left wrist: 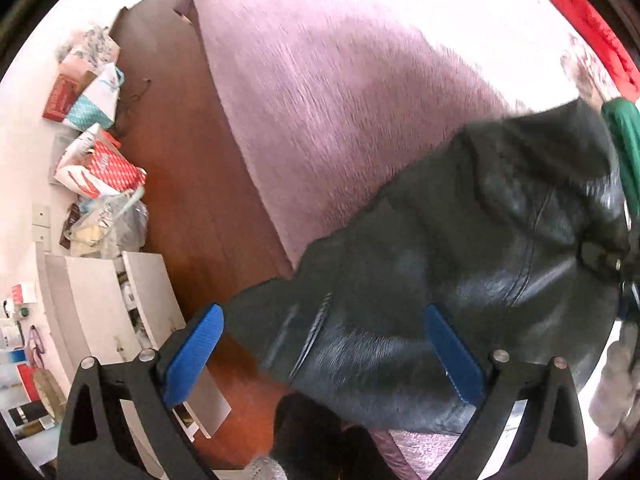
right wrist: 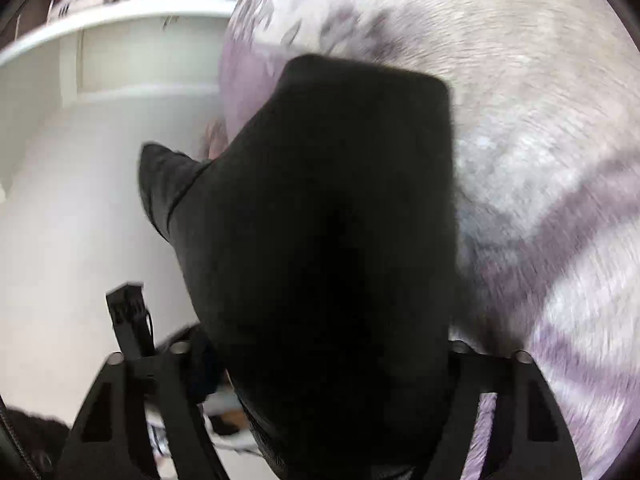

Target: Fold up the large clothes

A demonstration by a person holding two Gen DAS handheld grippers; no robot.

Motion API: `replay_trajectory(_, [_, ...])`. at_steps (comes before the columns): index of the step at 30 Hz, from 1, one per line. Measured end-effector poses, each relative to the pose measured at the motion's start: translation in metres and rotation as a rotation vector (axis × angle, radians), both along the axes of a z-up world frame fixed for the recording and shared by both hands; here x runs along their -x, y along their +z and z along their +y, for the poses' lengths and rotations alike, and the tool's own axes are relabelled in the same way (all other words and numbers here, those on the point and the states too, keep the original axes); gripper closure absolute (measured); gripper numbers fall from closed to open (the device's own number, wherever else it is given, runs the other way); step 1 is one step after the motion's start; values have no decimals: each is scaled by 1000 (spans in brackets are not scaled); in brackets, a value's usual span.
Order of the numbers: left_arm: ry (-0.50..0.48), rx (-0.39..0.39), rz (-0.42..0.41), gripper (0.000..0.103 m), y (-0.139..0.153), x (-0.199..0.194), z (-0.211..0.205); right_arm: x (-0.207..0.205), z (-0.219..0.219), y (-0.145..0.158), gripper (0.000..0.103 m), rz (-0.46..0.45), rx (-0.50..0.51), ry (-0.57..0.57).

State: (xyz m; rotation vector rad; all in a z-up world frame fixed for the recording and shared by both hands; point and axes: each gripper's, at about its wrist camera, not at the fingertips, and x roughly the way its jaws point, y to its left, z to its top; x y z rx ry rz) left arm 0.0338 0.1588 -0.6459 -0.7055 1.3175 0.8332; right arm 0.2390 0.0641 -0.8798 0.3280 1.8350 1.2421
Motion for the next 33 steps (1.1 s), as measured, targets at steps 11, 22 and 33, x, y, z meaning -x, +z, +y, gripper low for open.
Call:
replay_trajectory(11, [-77, -123, -31, 0, 47, -35, -8, 1, -164, 29, 45, 178, -104, -673])
replay_trajectory(22, [-296, -28, -121, 0, 14, -161, -83, -29, -299, 31, 15, 2, 359, -629])
replay_trajectory(33, [-293, 30, -24, 0, -36, -140, -76, -98, -206, 105, 61, -300, 248, -386])
